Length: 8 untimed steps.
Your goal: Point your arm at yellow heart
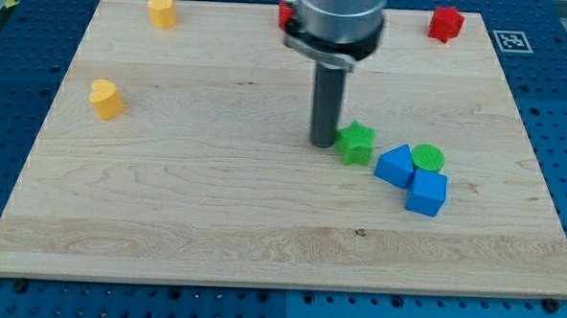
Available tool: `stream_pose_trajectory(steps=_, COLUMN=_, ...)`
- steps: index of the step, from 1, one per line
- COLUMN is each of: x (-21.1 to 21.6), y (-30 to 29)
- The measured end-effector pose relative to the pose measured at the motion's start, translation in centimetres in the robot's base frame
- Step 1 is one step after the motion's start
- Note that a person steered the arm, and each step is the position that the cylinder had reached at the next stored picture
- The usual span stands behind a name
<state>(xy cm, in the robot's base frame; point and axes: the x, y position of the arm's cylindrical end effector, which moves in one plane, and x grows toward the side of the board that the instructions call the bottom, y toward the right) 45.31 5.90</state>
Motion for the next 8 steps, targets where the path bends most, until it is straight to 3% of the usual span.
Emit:
stream_pose_trajectory(steps=1, x=0.0, y=3.2)
stream_pose_trajectory(steps=3, x=-0.3, y=2.1)
stream_pose_trajectory(steps=5, x=-2.0, y=-14.2)
stream_pose_trajectory(steps=8, x=-2.3, y=-19.4)
